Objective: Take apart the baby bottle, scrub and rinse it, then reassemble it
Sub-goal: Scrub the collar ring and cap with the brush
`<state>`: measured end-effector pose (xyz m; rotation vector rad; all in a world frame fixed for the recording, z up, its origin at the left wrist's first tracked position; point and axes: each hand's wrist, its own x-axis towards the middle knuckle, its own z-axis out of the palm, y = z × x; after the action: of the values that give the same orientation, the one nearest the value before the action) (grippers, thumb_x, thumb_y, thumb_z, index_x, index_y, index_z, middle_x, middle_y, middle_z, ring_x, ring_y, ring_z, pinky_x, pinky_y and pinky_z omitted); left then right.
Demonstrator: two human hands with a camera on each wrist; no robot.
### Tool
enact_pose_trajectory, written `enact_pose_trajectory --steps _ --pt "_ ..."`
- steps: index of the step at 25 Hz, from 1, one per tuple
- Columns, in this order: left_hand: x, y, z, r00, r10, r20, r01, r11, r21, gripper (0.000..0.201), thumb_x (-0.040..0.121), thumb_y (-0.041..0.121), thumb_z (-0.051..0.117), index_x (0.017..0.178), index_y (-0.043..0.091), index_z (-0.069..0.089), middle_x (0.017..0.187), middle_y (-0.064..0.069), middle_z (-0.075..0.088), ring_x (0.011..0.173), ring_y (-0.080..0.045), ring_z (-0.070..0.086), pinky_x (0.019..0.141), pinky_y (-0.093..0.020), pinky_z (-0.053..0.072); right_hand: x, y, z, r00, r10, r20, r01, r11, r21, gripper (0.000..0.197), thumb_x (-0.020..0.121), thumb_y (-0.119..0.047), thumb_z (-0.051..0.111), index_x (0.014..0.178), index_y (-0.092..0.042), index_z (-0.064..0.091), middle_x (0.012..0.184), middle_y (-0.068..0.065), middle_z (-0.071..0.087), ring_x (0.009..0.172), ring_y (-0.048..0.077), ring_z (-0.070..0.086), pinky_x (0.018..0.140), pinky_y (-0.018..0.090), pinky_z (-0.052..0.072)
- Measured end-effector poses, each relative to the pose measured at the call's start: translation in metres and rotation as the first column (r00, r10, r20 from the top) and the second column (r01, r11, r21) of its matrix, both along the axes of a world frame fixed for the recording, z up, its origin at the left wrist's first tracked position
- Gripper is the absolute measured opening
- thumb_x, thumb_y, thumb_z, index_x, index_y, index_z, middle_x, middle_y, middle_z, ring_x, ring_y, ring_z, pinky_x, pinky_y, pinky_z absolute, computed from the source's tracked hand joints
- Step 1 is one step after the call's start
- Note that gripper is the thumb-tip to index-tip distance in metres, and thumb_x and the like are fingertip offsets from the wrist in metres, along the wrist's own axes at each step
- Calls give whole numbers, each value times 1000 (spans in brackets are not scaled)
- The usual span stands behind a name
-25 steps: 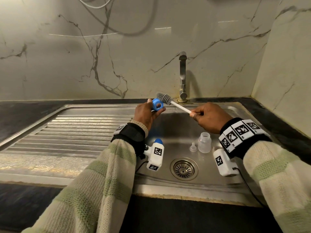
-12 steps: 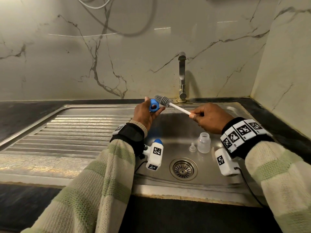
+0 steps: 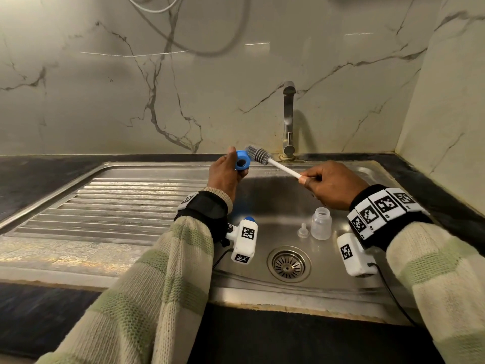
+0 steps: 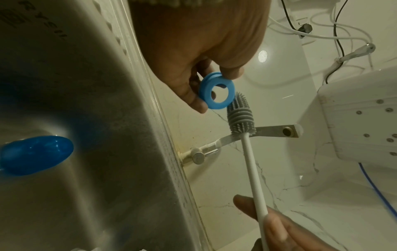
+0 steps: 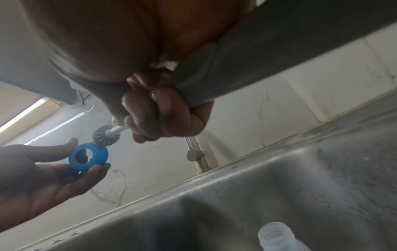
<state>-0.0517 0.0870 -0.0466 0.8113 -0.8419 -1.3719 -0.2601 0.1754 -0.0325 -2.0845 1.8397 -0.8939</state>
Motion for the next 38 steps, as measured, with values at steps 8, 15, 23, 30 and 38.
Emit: enact_pose_trajectory --steps 8,15,23,30,38 --pt "0 -1 0 995 -49 -86 49 999 -2 28 99 28 58 101 0 59 112 -23 65 111 -37 67 85 -38 60 1 0 3 999 19 42 -17 999 -42 19 97 -26 55 99 -18 72 68 2 63 63 21 57 55 26 42" --pt "-1 -2 0 991 -46 -128 51 998 32 29 102 28 54 106 -1 56 119 -27 62 110 -39 67 76 -36 63 0 1 2 1000 -5 -11 5 1000 1 22 97 -26 56 95 -13 74 65 -2 62 61 16 57 58 27 45" --pt "2 -5 0 989 14 -149 -11 1000 24 33 106 31 44 118 1 50 97 -20 68 89 -30 71 80 -40 62 -1 2 4 1000 11 3 -11 999 30 21 96 -24 58 106 -14 74 64 -12 59 59 6 53 54 20 37" --pt "1 -8 -1 985 -31 -168 35 999 21 38 104 35 48 116 -1 53 105 -27 67 87 -32 72 84 -43 61 4 6 8 993 96 -62 -92 994 61 24 95 -27 60 114 -19 71 93 -7 71 75 5 58 63 16 41" --pt "5 -10 1 995 1 -95 2 999 32 34 106 32 45 119 1 52 104 -20 65 88 -29 69 83 -41 60 -1 5 7 999 -4 -52 2 999 -32 23 95 -27 59 112 -19 73 83 -4 69 70 8 59 60 20 44"
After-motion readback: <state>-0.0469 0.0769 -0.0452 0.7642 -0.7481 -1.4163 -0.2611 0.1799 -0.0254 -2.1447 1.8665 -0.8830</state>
